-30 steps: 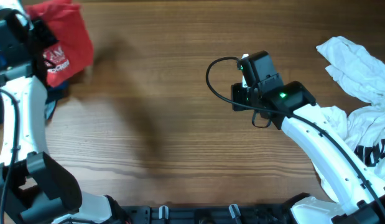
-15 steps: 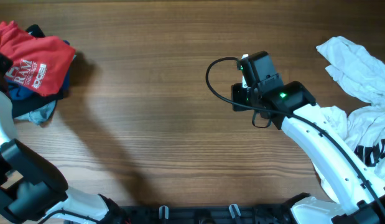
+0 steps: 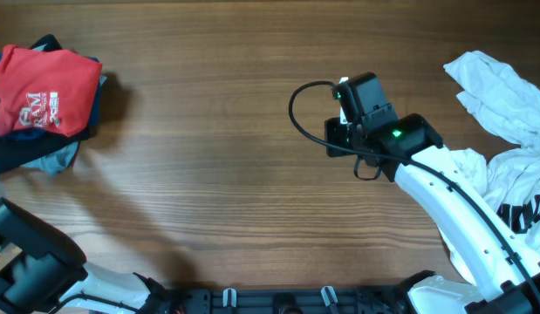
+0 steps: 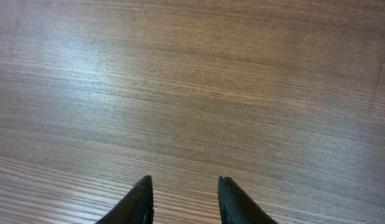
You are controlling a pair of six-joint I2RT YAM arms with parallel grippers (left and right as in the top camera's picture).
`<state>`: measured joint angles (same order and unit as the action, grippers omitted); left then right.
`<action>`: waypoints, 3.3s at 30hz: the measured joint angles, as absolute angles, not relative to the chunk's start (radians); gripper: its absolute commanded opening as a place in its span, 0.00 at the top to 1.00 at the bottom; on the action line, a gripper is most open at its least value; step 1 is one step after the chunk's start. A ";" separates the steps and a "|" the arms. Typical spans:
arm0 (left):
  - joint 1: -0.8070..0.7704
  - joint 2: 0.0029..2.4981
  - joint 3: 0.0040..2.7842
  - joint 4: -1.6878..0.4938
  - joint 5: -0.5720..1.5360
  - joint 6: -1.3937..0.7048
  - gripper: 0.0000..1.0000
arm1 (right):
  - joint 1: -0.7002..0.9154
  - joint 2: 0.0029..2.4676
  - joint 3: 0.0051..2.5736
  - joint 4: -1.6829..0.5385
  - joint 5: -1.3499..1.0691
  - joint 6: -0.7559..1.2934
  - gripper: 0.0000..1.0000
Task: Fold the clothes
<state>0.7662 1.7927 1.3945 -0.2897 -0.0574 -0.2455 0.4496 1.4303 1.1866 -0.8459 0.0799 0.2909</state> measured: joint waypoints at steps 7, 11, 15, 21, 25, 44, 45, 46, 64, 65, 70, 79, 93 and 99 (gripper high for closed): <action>0.609 1.784 1.395 -0.241 0.037 -0.242 0.00 | 0.450 1.430 1.186 -0.785 0.076 0.290 0.01; 0.356 1.761 1.398 -0.263 0.083 -0.197 0.00 | 0.450 1.430 1.186 -0.663 0.075 0.290 0.00; 0.089 1.760 1.407 -0.426 0.099 -0.184 0.00 | 0.381 1.430 1.186 -0.600 0.033 0.299 0.01; -0.112 1.755 1.412 -1.020 0.119 -0.191 0.00 | 0.131 1.427 1.188 -0.900 -0.149 0.315 0.01; -0.109 1.707 1.412 -1.267 0.130 -0.204 0.00 | 0.122 1.284 1.185 -1.046 -0.131 0.310 0.01; -0.150 0.579 1.016 -1.091 0.065 -0.208 0.00 | 0.122 0.550 0.955 -1.021 -0.077 0.302 0.00; -0.150 0.579 1.016 -1.100 0.065 -0.208 0.00 | 0.122 0.550 0.955 -1.021 -0.077 0.302 0.01; -0.150 0.579 1.016 -1.114 0.065 -0.208 0.00 | 0.122 0.550 0.955 -1.021 -0.077 0.302 0.00; -0.150 0.577 1.012 -1.122 0.064 -0.208 0.00 | 0.123 0.022 0.309 -0.417 -0.112 0.098 0.01; -0.150 0.577 1.012 -1.121 0.064 -0.208 0.00 | 0.122 0.021 0.268 -0.352 -0.114 0.092 0.00; -0.150 0.577 1.012 -1.122 0.060 -0.208 0.00 | 0.123 0.015 0.024 0.047 -0.123 0.083 0.00; -0.150 0.577 1.012 -1.122 0.057 -0.208 0.00 | 0.123 0.013 0.006 0.002 -0.123 0.063 0.00; -0.150 0.577 1.012 -1.122 0.057 -0.208 0.00 | 0.123 0.013 0.006 0.002 -0.123 0.066 0.00; -0.150 0.576 1.012 -1.122 0.057 -0.208 0.00 | 0.123 0.013 0.006 0.002 -0.123 0.066 0.00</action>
